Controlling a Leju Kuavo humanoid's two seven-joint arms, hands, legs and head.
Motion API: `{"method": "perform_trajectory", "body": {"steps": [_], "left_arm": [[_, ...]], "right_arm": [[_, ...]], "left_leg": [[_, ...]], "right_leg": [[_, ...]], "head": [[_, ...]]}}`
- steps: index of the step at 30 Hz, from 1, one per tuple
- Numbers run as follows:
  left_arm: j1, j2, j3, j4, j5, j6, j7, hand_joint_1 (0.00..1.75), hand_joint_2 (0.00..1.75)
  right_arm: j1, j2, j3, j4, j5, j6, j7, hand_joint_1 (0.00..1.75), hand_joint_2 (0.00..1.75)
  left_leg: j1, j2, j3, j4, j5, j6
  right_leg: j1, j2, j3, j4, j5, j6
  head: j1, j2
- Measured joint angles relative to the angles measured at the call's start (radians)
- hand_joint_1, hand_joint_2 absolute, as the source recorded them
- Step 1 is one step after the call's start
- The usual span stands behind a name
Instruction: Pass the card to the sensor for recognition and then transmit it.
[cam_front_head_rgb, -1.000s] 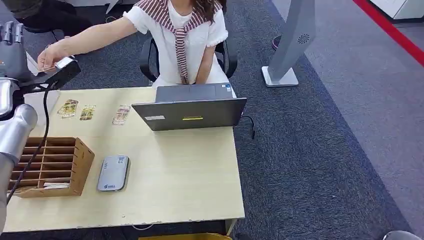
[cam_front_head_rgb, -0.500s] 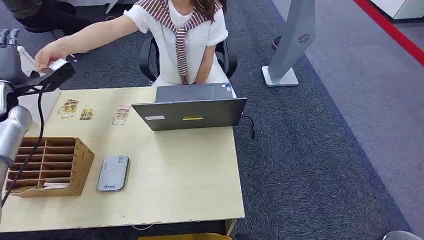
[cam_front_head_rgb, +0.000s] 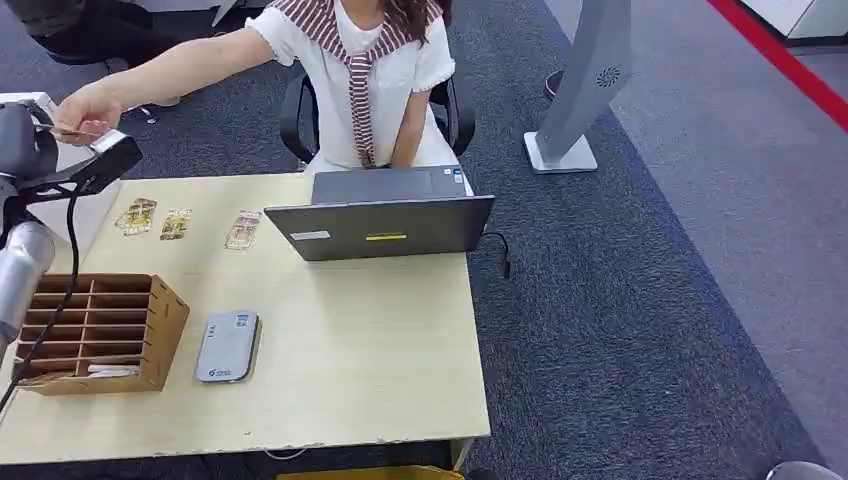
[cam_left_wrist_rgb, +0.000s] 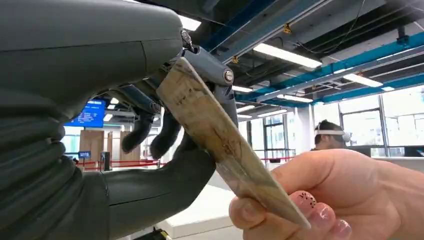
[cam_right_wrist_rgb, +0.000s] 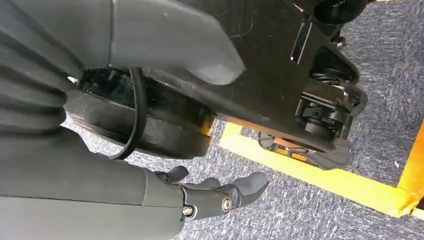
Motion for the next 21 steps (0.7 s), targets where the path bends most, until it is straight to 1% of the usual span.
{"method": "perform_trajectory", "body": {"steps": [16,21], "left_arm": [[0.021,0.015,0.0,0.0,0.014,0.01,-0.017,1.75,1.75],[0.031,0.021,0.0,0.0,0.027,0.033,-0.036,1.75,1.75]], "right_arm": [[0.003,0.0,0.017,0.0,0.002,0.002,-0.001,0.0,1.75],[0.004,0.0,0.018,0.0,0.001,0.0,-0.001,0.0,1.75]], "left_leg": [[0.0,0.0,0.0,0.0,0.001,0.0],[0.0,0.0,0.0,0.0,0.001,0.0]], "right_leg": [[0.0,0.0,0.0,0.0,0.0,0.0],[0.0,0.0,0.0,0.0,0.0,0.0]], "head": [[0.0,0.0],[0.0,0.0]]}}
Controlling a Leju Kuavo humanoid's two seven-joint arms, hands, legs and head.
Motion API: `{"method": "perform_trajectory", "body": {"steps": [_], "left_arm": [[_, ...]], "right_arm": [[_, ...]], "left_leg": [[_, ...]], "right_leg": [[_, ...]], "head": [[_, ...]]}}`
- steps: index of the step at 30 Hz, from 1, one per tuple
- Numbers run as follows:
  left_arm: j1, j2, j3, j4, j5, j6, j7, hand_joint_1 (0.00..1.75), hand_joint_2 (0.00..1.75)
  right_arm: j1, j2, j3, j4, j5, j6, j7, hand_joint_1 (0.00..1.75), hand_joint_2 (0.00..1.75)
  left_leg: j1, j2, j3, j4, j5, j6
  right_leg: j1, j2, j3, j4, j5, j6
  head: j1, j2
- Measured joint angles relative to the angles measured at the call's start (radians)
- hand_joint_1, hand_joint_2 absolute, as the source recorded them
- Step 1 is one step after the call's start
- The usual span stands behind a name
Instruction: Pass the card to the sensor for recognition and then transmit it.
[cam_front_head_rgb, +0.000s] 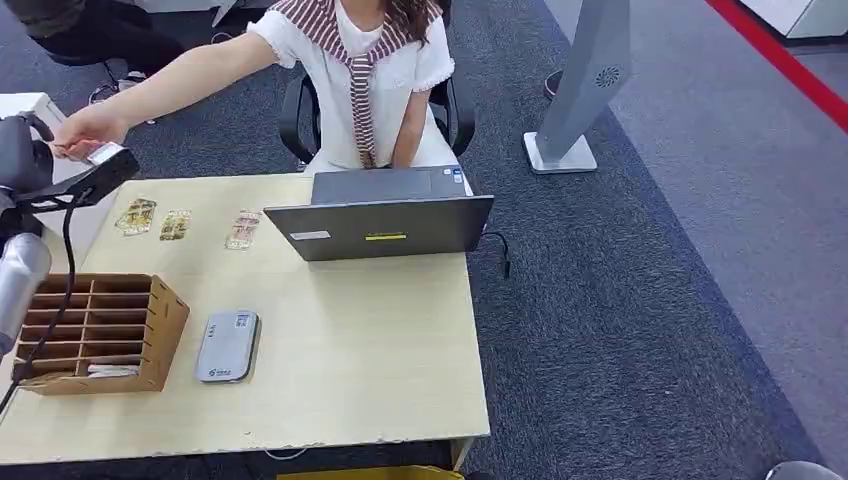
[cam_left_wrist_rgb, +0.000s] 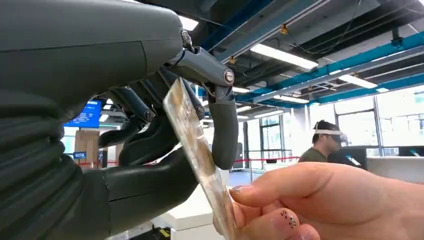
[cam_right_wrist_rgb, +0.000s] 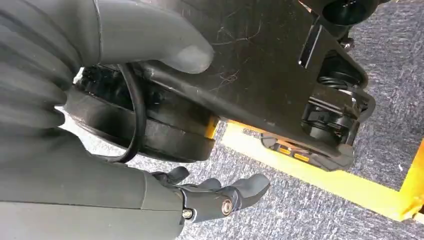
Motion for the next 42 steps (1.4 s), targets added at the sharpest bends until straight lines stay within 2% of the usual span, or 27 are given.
{"method": "perform_trajectory", "body": {"steps": [5,9,14,22,31,42], "left_arm": [[0.044,0.003,0.0,-0.033,0.062,0.032,-0.063,1.75,1.75],[0.12,0.003,0.0,-0.121,0.098,0.048,-0.09,1.75,1.75],[0.204,0.002,0.0,-0.244,0.114,0.048,-0.092,1.75,1.75],[0.275,-0.003,0.0,-0.379,0.117,0.045,-0.093,1.75,1.75],[0.323,-0.006,0.0,-0.449,0.117,0.044,-0.092,1.75,1.75],[0.437,-0.013,0.0,-0.523,0.122,-0.012,-0.072,1.75,1.75]], "right_arm": [[0.003,0.0,0.0,0.0,-0.003,-0.003,-0.007,0.0,1.75],[0.009,0.0,0.0,0.0,-0.009,-0.005,-0.012,0.0,1.75],[0.014,0.0,0.0,0.0,-0.02,-0.011,-0.021,0.0,1.75],[0.019,0.0,0.0,0.002,-0.023,-0.014,-0.025,0.0,1.75],[0.021,-0.001,0.0,0.003,-0.026,-0.015,-0.03,0.0,1.75],[0.027,-0.001,-0.002,0.005,-0.048,-0.016,-0.042,0.0,1.75]], "left_leg": [[0.0,0.0,0.0,0.0,0.0,0.0],[0.0,0.0,0.0,0.0,0.0,0.0],[0.0,0.0,0.0,0.0,0.0,0.0],[0.0,0.0,0.0,0.0,0.0,0.0],[0.0,0.0,0.0,0.0,0.0,0.0],[0.0,0.001,0.0,0.0,0.0,0.0]], "right_leg": [[0.0,0.0,0.0,0.0,0.0,0.0],[0.0,0.0,0.0,0.0,0.0,0.0],[0.0,0.0,0.0,0.0,0.0,0.0],[0.0,0.0,0.0,0.0,0.0,0.0],[0.0,0.0,0.0,0.0,0.0,0.0],[0.0,0.001,-0.001,-0.001,0.0,0.0]], "head": [[0.0,0.0],[0.0,0.0],[0.0,0.0],[0.0,0.0],[0.0,0.0],[0.0,0.0]]}}
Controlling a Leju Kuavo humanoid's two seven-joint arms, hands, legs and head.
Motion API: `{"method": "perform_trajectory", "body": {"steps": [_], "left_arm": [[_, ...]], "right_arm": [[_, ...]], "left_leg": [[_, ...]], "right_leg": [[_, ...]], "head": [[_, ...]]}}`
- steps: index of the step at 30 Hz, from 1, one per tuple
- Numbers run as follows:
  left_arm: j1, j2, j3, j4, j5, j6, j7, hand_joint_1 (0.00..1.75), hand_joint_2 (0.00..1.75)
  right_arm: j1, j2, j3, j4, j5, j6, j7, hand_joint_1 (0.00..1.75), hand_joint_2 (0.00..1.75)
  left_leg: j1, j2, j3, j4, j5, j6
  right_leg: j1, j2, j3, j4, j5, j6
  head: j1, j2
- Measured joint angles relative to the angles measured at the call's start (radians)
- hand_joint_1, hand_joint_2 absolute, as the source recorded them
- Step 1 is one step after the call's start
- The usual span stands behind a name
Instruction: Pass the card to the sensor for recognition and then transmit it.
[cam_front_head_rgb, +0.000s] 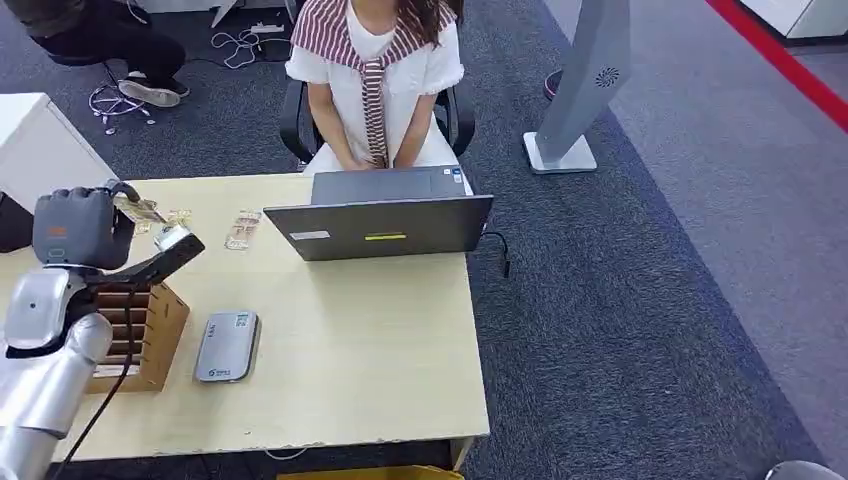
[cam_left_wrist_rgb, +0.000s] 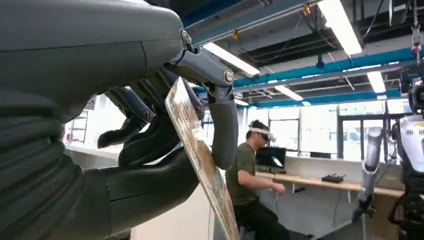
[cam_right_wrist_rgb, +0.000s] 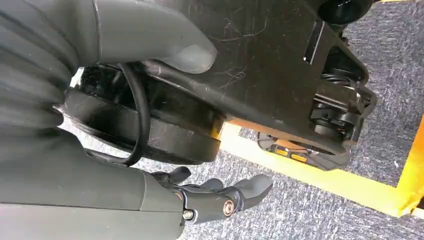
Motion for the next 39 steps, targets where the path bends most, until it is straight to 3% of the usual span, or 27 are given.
{"method": "perform_trajectory", "body": {"steps": [9,18,39], "left_arm": [[0.039,-0.01,-0.019,-0.007,-0.008,-0.086,0.01,1.75,1.75],[0.05,-0.05,-0.068,-0.005,-0.022,-0.17,0.02,1.75,1.75],[0.048,-0.109,-0.124,0.014,-0.026,-0.199,0.05,1.75,1.75]], "right_arm": [[0.003,-0.002,-0.001,0.0,-0.011,0.0,-0.008,0.0,1.75],[0.005,-0.004,-0.002,0.001,-0.021,0.001,-0.013,0.0,1.75],[0.007,-0.007,-0.005,0.001,-0.039,0.0,-0.018,0.0,1.75]], "left_leg": [[0.0,0.0,0.0,0.0,0.0,0.0],[0.0,0.0,-0.001,0.0,0.0,0.0],[0.0,0.0,-0.001,0.0,0.0,0.0]], "right_leg": [[0.0,0.0,0.0,0.0,0.0,0.0],[0.0,0.0,0.0,0.0,0.0,0.0],[0.0,0.0,-0.001,0.0,0.0,0.0]], "head": [[0.0,0.0],[0.0,0.0],[0.0,0.0]]}}
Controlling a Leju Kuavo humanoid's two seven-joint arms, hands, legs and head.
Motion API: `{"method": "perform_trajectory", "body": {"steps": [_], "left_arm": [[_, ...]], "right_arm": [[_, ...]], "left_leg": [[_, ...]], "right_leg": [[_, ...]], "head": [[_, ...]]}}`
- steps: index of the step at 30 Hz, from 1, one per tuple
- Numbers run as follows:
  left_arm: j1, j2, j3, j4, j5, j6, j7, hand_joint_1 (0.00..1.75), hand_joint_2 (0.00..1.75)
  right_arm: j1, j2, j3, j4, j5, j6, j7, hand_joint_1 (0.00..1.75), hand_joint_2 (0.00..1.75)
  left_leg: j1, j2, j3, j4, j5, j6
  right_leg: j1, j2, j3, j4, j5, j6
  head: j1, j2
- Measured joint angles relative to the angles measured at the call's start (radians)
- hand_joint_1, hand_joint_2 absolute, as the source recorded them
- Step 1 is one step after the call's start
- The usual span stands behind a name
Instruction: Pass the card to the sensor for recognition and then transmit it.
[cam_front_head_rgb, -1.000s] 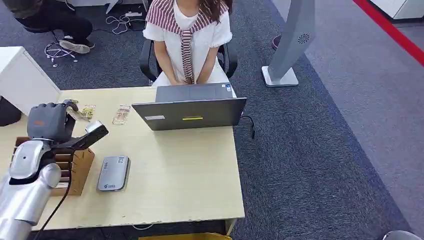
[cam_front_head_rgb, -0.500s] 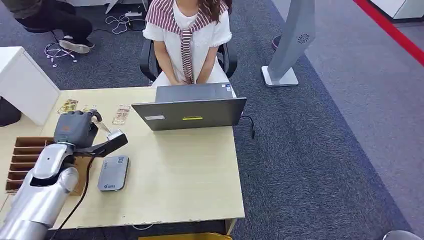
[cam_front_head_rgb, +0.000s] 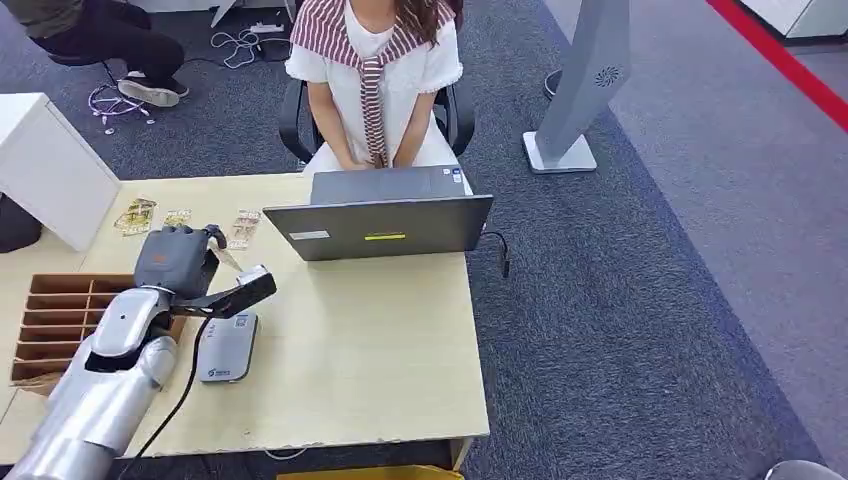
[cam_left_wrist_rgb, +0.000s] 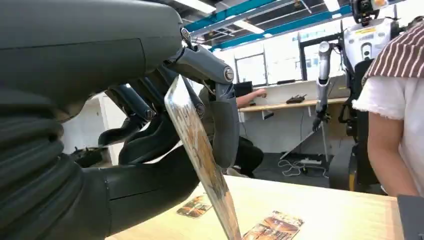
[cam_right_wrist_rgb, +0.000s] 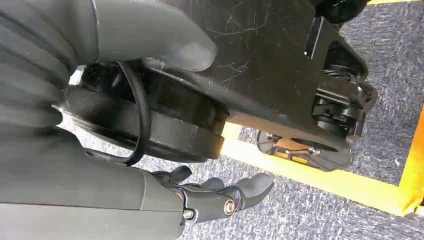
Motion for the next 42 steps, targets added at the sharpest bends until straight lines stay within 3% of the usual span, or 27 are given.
{"method": "perform_trajectory", "body": {"steps": [15,42], "left_arm": [[0.1,-0.006,0.0,-0.034,0.014,0.018,0.043,1.75,1.75],[0.116,-0.023,0.0,-0.017,0.002,-0.074,0.051,1.75,1.75]], "right_arm": [[0.004,0.0,-0.018,0.002,-0.021,-0.003,0.001,0.0,1.75],[0.004,-0.001,-0.018,0.003,-0.039,-0.005,0.001,0.0,1.75]], "left_leg": [[0.0,0.0,-0.001,0.0,0.0,0.0],[0.0,0.0,-0.001,0.0,0.0,0.0]], "right_leg": [[0.0,0.0,0.0,0.0,0.0,0.0],[0.0,0.0,-0.001,0.0,0.0,0.0]], "head": [[0.0,0.0],[0.0,0.0]]}}
